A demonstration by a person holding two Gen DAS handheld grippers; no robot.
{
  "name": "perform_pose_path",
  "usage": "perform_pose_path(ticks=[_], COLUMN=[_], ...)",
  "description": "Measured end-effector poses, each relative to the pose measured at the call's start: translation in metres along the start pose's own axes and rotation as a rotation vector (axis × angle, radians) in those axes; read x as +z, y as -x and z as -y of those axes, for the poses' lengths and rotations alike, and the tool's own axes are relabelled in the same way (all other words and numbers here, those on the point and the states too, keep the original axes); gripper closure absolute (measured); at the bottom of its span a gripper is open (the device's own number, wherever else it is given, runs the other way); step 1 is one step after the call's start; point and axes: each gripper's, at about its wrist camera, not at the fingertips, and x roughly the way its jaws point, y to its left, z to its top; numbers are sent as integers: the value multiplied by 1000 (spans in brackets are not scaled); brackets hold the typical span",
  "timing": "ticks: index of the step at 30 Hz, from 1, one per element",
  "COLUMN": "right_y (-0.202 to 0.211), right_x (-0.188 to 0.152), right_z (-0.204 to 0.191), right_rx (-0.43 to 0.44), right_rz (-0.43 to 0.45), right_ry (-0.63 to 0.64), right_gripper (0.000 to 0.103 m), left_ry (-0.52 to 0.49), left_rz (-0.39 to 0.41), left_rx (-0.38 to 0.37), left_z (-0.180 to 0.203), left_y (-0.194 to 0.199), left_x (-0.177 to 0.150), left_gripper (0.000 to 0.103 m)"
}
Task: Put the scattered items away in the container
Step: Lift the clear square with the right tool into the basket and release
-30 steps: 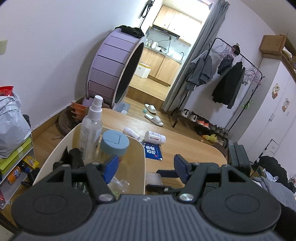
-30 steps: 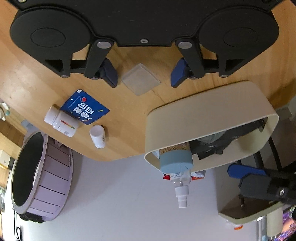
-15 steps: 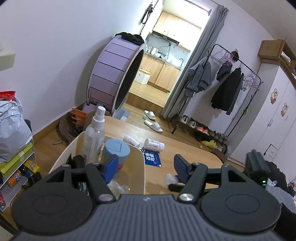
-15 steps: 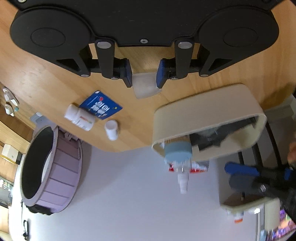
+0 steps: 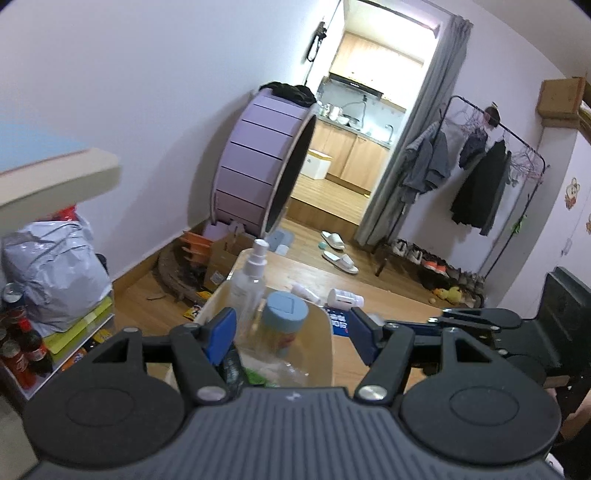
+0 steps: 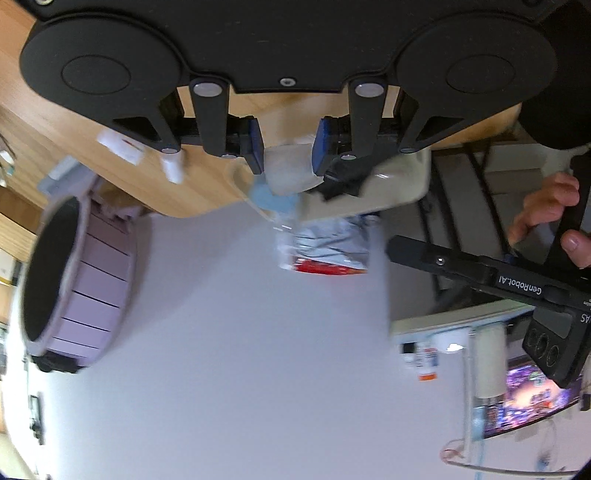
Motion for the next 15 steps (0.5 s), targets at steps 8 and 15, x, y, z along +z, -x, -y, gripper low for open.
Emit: perform_pose_path(ticks=[8,15], right_y=[-61,-98], right_x=[17,12], right_z=[-39,-58], right_rx=[130,177], right_rz=[-43,-98], right_ry=[34,41], right_gripper=[75,75], left_ry=[30,27], left_rz=[-18,-27], left_rx=[74,133], left_z=[-22,-38], left_y=[24,35], left_x=[-10,-14], left_gripper=[38,38])
